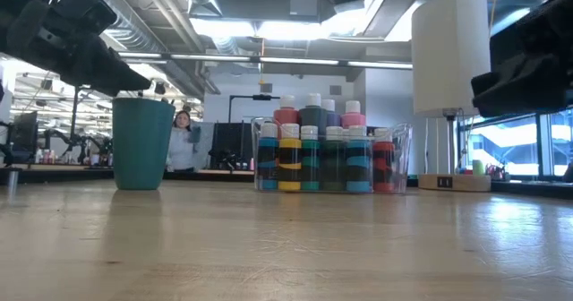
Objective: Pick & Place Paint Supplies
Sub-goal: Return to Home Position
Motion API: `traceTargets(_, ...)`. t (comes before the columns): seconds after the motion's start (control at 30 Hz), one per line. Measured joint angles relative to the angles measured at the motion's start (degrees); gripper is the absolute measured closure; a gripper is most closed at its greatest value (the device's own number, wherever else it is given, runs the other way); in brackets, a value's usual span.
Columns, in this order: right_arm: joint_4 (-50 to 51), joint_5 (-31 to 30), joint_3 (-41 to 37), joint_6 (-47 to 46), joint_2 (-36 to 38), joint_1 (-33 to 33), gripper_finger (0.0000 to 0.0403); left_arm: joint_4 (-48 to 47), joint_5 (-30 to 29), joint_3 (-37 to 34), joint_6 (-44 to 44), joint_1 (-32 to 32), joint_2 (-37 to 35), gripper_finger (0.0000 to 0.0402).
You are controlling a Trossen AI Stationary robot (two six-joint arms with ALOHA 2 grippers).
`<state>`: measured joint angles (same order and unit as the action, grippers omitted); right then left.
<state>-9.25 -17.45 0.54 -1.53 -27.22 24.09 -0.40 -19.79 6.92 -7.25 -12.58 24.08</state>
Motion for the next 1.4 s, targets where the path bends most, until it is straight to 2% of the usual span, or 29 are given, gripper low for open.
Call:
traceTargets(0.3, 6.5, 3.3, 0.0, -0.4, 1.7, -5.4, 0.0403, 0.9, 3.0, -0.1, 2.2, 0.0, -0.7, 0.04)
traceTargets(0.53, 14.6, 7.3, 3.5, -0.9, 4.3, -7.5, 0.0403, 3.4, 5.5, -0.1, 7.0, 1.1, -5.0, 0.04)
traceTargets(0.73, 17.5, 7.2, 4.3, 0.6, 7.7, -7.8, 0.0403, 1.9, 12.1, -0.1, 7.6, 7.6, -8.1, 0.04)
traceTargets(1.0, 21.4, 9.1, 4.3, 1.6, 13.9, -8.9, 0.0403, 0.2, 25.9, -0.1, 6.5, 19.7, -10.0, 0.0399)
traceTargets(1.13, 22.5, 9.2, 4.5, 2.0, 16.6, -9.2, 0.0403, 0.3, 29.9, -0.1, 4.5, 23.1, -11.2, 0.04)
traceTargets(1.3, 22.8, 10.7, 4.5, 2.2, 18.4, -9.2, 0.0403, 0.2, 33.2, -0.1, 0.6, 21.9, -15.1, 0.04)
traceTargets(1.4, 22.8, 10.7, 4.5, 2.1, 18.4, -9.2, 0.0403, 0.2, 31.3, -0.1, 0.8, 19.4, -18.5, 0.04)
